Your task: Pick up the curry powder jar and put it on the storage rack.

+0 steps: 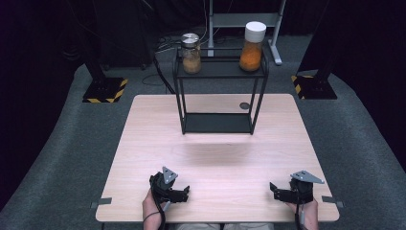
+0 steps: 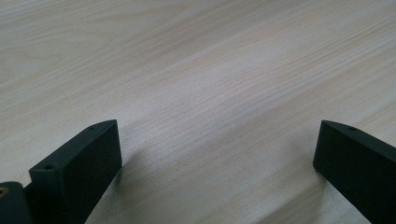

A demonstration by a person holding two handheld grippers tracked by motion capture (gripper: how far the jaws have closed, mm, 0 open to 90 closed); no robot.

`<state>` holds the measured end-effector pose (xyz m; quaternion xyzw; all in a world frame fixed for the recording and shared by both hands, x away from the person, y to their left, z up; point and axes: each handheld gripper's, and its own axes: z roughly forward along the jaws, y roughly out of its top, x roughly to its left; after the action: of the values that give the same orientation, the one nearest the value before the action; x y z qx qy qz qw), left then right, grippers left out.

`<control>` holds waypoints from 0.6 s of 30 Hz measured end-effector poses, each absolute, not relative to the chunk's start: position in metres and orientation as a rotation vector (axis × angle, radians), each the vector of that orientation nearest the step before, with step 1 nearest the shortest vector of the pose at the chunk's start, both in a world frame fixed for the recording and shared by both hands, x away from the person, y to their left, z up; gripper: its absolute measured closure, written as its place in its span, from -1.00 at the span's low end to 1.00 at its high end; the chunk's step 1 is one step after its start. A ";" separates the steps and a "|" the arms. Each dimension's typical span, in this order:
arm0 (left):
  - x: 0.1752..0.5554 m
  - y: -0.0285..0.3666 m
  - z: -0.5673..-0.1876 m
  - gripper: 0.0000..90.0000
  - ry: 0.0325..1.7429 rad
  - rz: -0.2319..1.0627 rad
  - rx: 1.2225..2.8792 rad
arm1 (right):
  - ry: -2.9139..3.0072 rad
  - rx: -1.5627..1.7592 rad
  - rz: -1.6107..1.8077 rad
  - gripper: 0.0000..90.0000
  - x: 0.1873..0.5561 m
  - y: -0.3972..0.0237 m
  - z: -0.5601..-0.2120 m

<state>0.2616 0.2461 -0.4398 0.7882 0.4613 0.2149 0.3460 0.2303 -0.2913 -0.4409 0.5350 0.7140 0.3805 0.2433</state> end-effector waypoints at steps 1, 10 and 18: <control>0.262 0.246 -0.440 -0.99 1.198 0.557 2.046 | 1.970 1.469 1.022 -1.00 0.233 -0.291 -0.439; 0.263 0.246 -0.440 -1.00 1.209 0.551 2.040 | 2.021 1.454 0.972 -1.00 0.239 -0.285 -0.436; 0.262 0.246 -0.440 -1.00 1.208 0.553 2.039 | 2.009 1.456 0.956 -1.00 0.238 -0.283 -0.435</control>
<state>0.2623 0.2457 -0.4400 0.7860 0.4654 0.2132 0.3466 0.2384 -0.2827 -0.4355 0.5316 0.7337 0.3492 0.2388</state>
